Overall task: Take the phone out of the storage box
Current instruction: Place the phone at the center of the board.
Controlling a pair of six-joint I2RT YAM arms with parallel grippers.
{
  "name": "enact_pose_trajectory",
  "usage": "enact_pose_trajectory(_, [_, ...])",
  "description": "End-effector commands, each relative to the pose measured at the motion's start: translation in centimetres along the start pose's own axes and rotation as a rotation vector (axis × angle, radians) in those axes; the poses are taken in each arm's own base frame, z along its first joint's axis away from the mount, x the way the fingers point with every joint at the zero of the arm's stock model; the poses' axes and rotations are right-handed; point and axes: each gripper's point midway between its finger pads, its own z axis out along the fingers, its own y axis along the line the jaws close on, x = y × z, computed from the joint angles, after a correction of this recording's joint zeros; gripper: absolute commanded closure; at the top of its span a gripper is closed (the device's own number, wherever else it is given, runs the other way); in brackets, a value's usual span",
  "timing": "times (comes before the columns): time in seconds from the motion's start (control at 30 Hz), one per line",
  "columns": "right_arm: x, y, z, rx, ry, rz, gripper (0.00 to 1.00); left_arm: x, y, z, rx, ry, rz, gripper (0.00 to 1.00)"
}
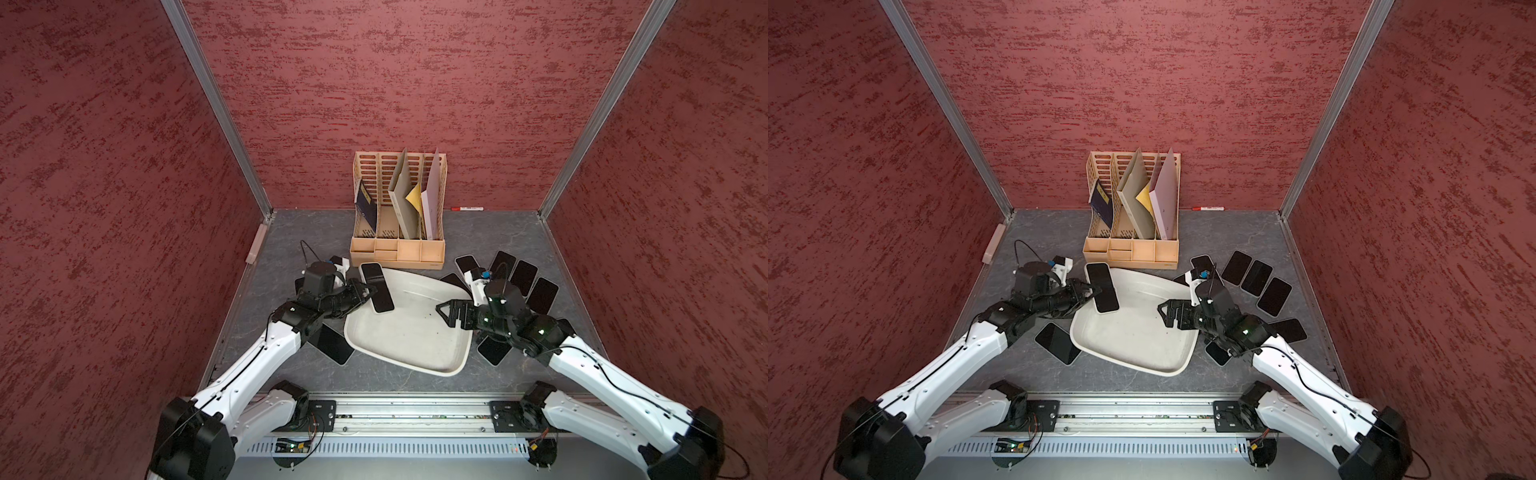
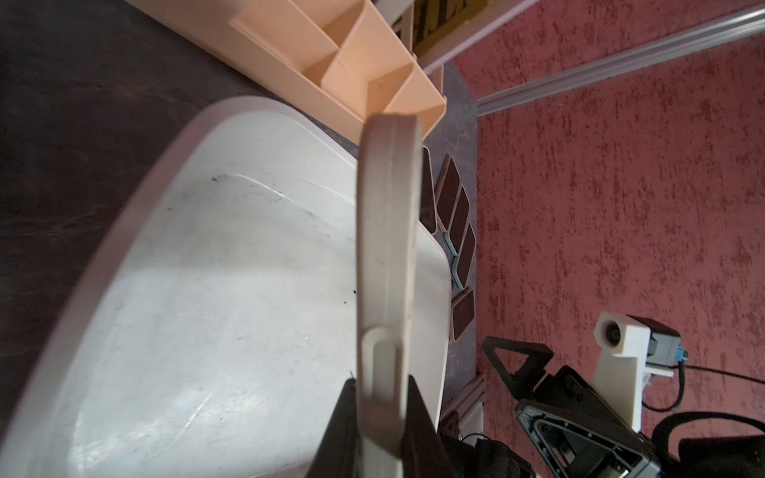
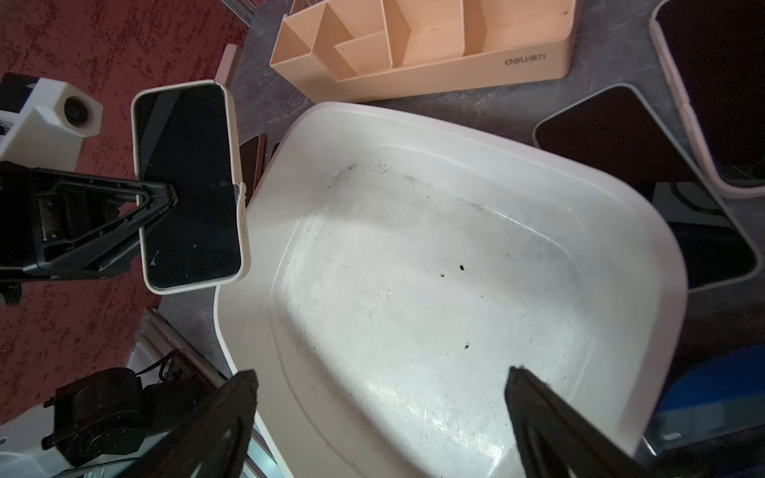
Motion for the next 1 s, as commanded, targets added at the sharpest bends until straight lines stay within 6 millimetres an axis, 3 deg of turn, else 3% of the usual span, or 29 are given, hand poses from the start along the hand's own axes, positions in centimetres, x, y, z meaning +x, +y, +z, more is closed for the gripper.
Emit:
enact_pose_trajectory(0.0, [-0.7, 1.4, 0.3, -0.052, -0.011, -0.030, 0.02, -2.2, -0.5, -1.9, -0.002, -0.040, 0.026, 1.00])
enact_pose_trajectory(0.3, [-0.3, 2.3, 0.9, -0.092, 0.033, -0.051, 0.02, -7.4, 1.3, -3.3, -0.055, -0.121, -0.020, 1.00])
enact_pose_trajectory(0.53, [0.4, 2.3, -0.2, -0.092, 0.051, -0.094, 0.01, -11.3, 3.1, -2.5, -0.094, -0.166, -0.044, 1.00])
enact_pose_trajectory(0.63, [0.6, 2.0, -1.0, -0.079, 0.048, -0.106, 0.02, -13.9, 4.2, -2.1, -0.114, -0.186, -0.062, 1.00])
enact_pose_trajectory(0.83, [0.1, 1.2, -1.5, -0.030, 0.011, -0.094, 0.02, -20.3, 7.0, 0.0, -0.141, -0.205, -0.094, 1.00])
enact_pose_trajectory(0.97, [-0.9, 1.3, -1.3, -0.006, -0.010, -0.058, 0.02, -23.5, 9.5, 2.6, -0.163, -0.183, -0.121, 1.00])
